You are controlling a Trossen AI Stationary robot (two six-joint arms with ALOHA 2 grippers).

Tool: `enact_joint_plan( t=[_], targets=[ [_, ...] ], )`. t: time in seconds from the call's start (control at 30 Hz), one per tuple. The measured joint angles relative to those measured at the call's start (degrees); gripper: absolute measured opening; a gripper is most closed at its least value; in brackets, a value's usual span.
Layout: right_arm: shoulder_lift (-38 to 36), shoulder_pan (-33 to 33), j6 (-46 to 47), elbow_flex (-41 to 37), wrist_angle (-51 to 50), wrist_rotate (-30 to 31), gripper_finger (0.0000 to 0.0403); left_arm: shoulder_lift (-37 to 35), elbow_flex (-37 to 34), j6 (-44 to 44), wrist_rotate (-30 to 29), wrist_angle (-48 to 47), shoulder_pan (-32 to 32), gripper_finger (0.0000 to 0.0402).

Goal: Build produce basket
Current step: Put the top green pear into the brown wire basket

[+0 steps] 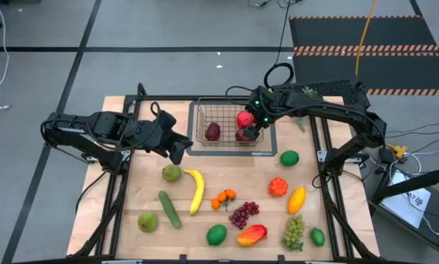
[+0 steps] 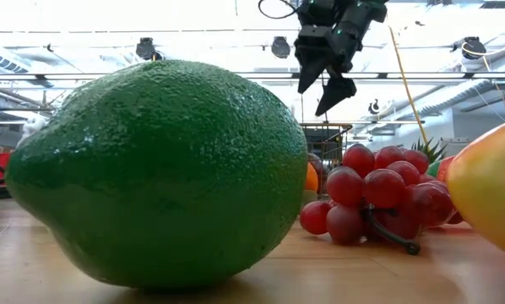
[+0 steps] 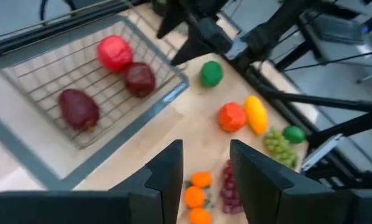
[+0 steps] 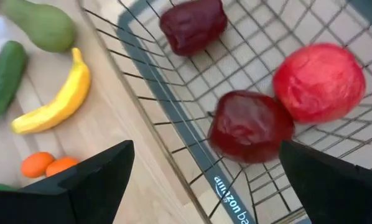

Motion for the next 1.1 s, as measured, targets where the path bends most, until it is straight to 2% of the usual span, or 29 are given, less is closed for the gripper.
enact_joint_plan(
  t=[0.3, 0.53, 0.8, 1.1],
  targets=[
    [-5.97, 1.03, 0.87, 0.00, -0.02, 0.15, 0.0395, 1.08, -0.01, -0.87, -4.08, 2.21, -4.58, 0.0134],
    [-10.71, 1.49, 4.41, -0.04, -0.46, 0.02, 0.0395, 2.44, 0.02, -0.88, -4.21, 1.35, -5.55, 0.0134],
    [-16.03, 5.13, 7.79, -0.04, -1.50, 0.05, 0.0395, 3.82, -0.01, -1.88, -4.02, -3.82, -5.97, 0.0134],
    [-19.92, 8.80, 6.16, -0.04, -5.81, 0.09, 0.0395, 5.87, -0.11, -17.23, -2.45, -12.19, -7.00, 0.0134]
  ],
)
